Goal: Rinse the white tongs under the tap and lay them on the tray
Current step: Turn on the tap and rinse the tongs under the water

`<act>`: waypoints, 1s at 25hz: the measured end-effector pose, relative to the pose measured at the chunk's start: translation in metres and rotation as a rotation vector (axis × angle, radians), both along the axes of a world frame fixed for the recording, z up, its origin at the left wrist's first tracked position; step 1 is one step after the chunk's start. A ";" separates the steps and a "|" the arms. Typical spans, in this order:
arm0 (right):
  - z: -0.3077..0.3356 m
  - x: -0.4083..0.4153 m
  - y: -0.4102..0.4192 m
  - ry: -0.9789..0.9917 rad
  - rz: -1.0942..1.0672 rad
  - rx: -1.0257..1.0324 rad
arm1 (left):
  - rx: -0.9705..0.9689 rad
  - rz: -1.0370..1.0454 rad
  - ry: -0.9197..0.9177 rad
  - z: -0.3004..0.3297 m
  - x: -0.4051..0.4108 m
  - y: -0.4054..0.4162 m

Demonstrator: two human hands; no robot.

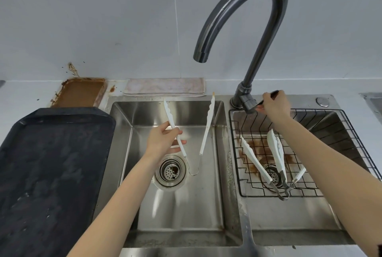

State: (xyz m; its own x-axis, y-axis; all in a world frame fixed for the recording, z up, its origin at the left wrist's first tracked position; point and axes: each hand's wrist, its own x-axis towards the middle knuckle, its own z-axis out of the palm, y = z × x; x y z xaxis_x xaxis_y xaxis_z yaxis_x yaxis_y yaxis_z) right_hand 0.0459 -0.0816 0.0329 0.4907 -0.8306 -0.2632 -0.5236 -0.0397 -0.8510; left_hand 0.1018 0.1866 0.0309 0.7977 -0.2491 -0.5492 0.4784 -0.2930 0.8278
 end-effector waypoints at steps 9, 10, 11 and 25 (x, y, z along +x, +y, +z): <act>-0.003 -0.004 0.005 -0.026 -0.011 0.053 | -0.038 0.037 0.000 0.003 -0.006 0.004; -0.003 -0.004 0.005 -0.023 -0.007 0.051 | -0.043 0.040 0.001 0.004 -0.007 0.005; -0.004 -0.004 0.005 -0.022 -0.008 0.052 | -0.044 0.043 0.002 0.004 -0.007 0.006; -0.011 -0.010 0.074 -0.174 -0.128 0.543 | -0.032 0.049 0.043 -0.007 -0.007 0.008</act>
